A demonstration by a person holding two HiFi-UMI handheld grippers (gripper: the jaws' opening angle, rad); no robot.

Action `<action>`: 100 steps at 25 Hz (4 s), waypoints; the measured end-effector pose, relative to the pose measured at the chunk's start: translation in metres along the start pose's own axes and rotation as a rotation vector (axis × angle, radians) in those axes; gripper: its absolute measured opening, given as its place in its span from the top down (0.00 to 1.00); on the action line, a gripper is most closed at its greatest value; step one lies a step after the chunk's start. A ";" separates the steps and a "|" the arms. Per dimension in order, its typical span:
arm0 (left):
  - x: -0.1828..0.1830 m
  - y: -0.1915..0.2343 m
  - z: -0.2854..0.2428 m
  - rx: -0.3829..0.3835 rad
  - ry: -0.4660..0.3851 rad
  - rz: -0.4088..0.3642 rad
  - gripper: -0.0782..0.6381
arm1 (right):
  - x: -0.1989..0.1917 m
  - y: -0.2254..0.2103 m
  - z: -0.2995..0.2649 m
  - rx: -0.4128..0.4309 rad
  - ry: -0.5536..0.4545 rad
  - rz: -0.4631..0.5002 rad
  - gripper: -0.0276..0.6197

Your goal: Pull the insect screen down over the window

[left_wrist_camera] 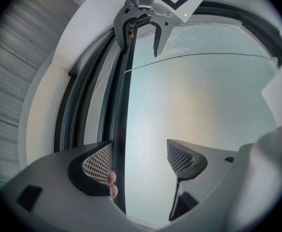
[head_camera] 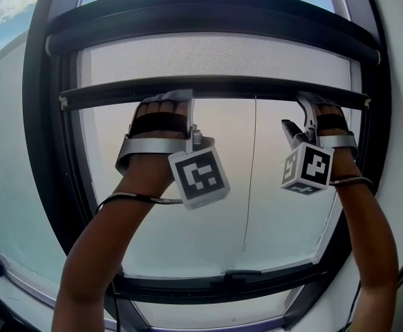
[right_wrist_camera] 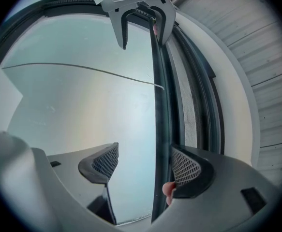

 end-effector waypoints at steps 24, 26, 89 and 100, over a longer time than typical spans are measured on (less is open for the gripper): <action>0.008 -0.033 0.045 -0.298 0.053 0.087 0.42 | 0.005 0.035 0.048 0.273 -0.011 -0.004 0.46; 0.009 -0.037 0.051 -0.308 0.051 0.104 0.42 | 0.004 0.040 0.052 0.291 -0.020 -0.012 0.46; 0.006 -0.175 0.141 -0.803 0.026 0.065 0.42 | 0.021 0.170 0.147 0.782 -0.032 -0.068 0.46; 0.007 -0.208 0.156 -0.769 0.018 0.051 0.42 | 0.019 0.215 0.166 0.646 -0.046 -0.087 0.46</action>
Point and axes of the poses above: the fingertips, and each gripper's own axes: z backward along the fingers, y to its left, x out of its top, the point moved 10 cm from there along z, backward along the fingers, and after that the axes turned 3 degrees about -y, right-handed, at the moved point
